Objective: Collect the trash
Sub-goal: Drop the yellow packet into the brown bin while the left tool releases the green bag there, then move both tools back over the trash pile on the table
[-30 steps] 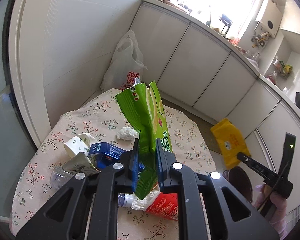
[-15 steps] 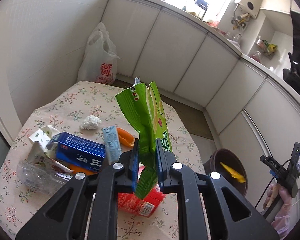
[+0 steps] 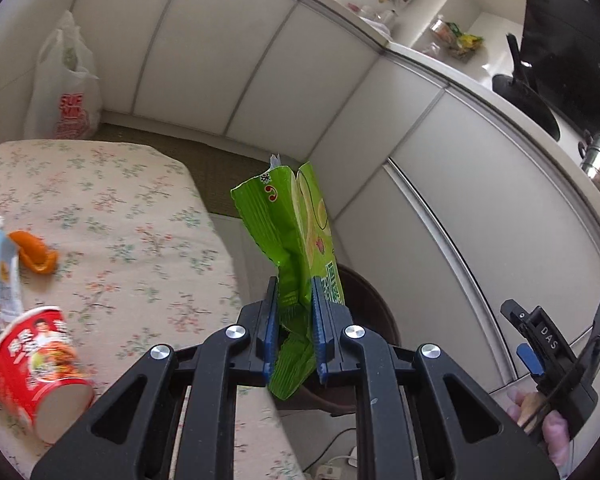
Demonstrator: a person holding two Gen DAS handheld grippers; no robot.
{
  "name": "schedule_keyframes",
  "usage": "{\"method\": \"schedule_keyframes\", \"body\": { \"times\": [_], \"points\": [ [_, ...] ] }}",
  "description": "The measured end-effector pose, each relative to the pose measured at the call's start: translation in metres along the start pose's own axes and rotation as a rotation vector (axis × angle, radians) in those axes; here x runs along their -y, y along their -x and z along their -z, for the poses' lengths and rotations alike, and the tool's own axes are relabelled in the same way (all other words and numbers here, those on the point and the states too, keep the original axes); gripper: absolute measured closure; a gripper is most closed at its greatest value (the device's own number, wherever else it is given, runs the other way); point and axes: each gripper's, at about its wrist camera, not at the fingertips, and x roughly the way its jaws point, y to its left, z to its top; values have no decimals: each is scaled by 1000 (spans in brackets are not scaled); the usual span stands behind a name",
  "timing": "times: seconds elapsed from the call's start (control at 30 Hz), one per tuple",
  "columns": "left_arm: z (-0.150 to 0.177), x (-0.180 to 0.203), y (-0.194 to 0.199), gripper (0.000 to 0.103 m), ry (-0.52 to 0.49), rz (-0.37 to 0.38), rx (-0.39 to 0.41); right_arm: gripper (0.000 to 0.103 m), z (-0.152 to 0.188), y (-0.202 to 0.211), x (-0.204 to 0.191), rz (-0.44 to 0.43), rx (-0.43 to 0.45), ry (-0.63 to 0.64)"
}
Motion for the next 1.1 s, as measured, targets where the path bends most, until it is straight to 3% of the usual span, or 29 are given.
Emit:
{"method": "schedule_keyframes", "body": {
  "times": [0.27, 0.33, 0.47, 0.6, 0.7, 0.9, 1.0, 1.1],
  "points": [
    [5, 63, -82, 87, -69, 77, -161, 7, -12, -5, 55, -10, -36, -173],
    [7, 70, -94, 87, -77, 50, -196, 7, -12, -4, 63, -14, -40, -187],
    [14, 76, -103, 66, -96, -4, -226, 7, -11, -5, 61, -32, -59, -183],
    [22, 74, -90, 47, -114, -34, -218, 7, -9, -6, 53, -62, -77, -169],
    [27, 62, -77, 38, -117, -68, -222, 7, -6, -5, 45, -106, -90, -159],
    [38, 18, -21, 28, -196, -248, -170, 7, 7, -14, 12, -212, -202, -119],
    [41, -24, 19, 26, -139, -359, -137, 7, 16, -15, -13, -263, -250, -84],
    [44, -78, 63, 26, 6, -425, -112, 7, 26, -14, -39, -321, -301, -48]
  ]
}}
